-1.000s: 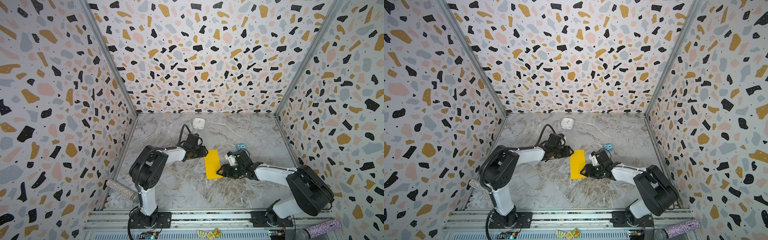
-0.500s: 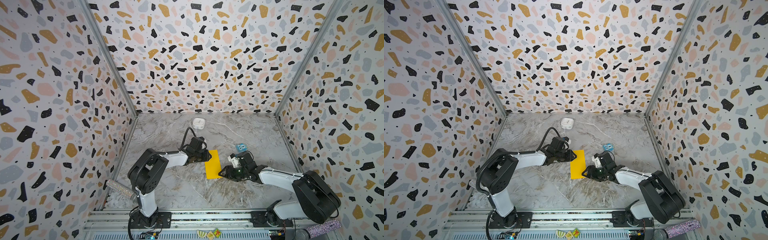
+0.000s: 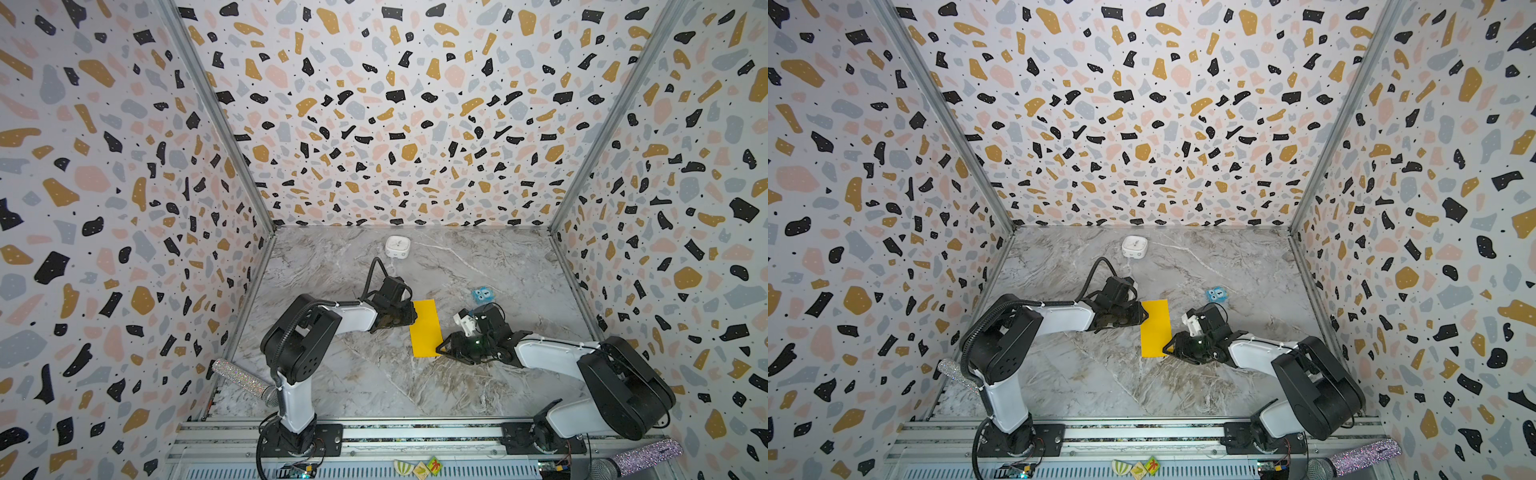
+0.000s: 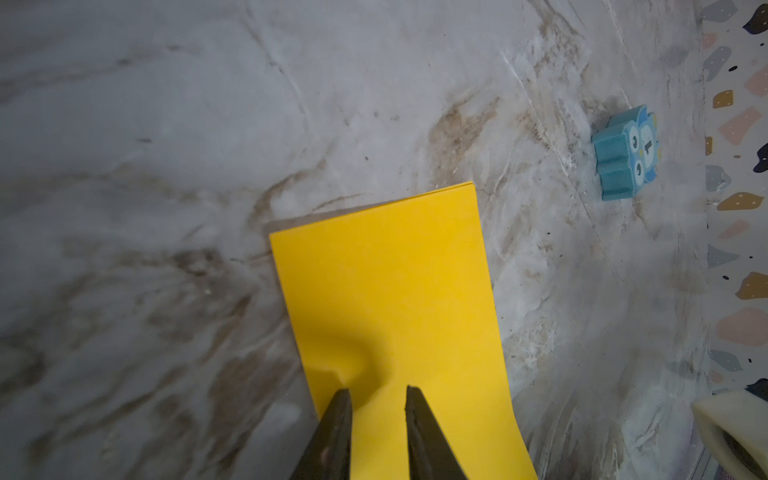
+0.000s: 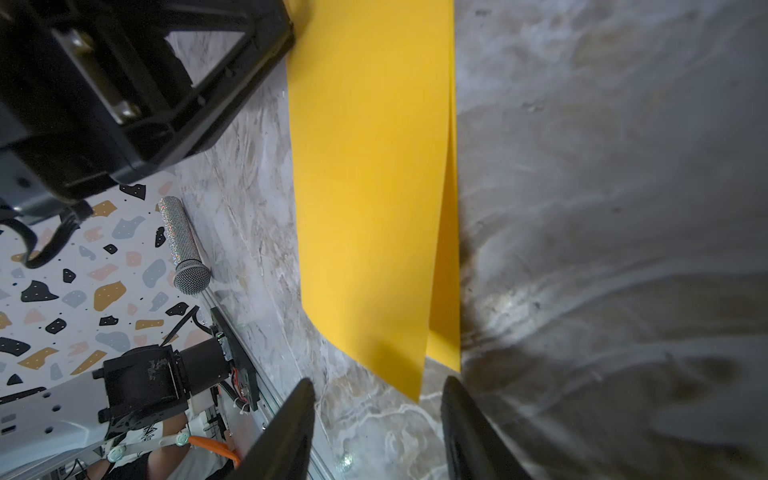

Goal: Fold a paper plane with a square sheet of paper (pick it up from the middle)

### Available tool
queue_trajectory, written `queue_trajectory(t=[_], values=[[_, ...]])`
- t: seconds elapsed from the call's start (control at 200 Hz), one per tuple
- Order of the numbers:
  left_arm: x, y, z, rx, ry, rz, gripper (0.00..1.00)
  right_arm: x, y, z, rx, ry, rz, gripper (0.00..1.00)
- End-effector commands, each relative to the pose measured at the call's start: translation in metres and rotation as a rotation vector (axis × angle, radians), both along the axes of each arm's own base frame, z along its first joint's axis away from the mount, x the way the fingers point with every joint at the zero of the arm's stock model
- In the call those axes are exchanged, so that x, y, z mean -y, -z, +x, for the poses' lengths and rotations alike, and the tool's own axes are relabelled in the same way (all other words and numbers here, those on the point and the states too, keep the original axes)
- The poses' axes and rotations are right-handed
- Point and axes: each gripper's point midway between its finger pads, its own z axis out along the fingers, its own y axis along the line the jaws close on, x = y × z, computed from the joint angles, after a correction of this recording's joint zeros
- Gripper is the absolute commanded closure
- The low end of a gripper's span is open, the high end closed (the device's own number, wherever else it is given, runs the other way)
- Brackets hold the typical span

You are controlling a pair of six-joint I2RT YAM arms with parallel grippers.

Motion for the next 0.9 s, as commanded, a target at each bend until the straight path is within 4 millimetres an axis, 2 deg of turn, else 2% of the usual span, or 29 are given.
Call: queue_trajectory(t=[0.0,0.23,0.516,0.896], values=[[-0.007,0.013,-0.005,-0.022,-0.012,0.021,0.74,-0.002,0.0,0.0,-0.005,-0.001,0.018,0.49],[-0.007,0.013,-0.006,-0.02,-0.006,0.019,0.74,-0.005,-0.002,0.006,0.006,0.009,0.035,0.51],[-0.005,0.008,-0.007,-0.015,0.004,0.006,0.74,-0.008,-0.005,0.019,0.03,0.033,0.034,0.65],[-0.003,0.006,-0.008,-0.013,0.021,0.0,0.75,-0.001,-0.005,0.021,0.036,0.045,-0.006,0.84]])
